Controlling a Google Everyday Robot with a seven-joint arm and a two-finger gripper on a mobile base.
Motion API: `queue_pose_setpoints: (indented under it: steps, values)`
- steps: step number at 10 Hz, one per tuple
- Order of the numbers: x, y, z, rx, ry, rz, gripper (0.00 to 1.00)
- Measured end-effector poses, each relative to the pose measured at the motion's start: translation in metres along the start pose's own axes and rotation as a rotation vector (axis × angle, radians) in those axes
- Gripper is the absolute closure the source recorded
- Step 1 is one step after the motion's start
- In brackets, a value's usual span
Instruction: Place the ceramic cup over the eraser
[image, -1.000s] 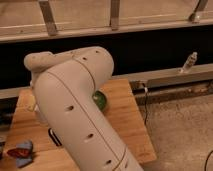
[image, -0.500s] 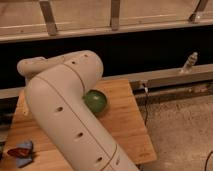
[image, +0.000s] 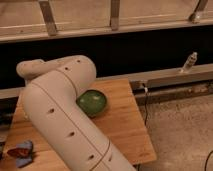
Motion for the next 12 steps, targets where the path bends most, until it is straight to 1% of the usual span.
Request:
queue_pose_setpoints:
  steps: [2,4,5,9,10,11,12]
  values:
    - [0.006,-0.001,0.002,-0.008,0.013,0.018,0.2]
    - [0.013,-0.005,0.003,-0.019,0.012,0.033,0.2]
    - [0.012,-0.003,0.007,-0.038,0.01,0.029,0.2]
    - [0.007,-0.001,0.01,-0.058,0.001,0.016,0.2]
    - [0.006,0.0,0.011,-0.065,0.004,0.012,0.25]
    - [0.006,0.0,0.012,-0.069,0.006,0.01,0.32]
    - [0.006,-0.001,0.011,-0.072,0.007,0.007,0.42]
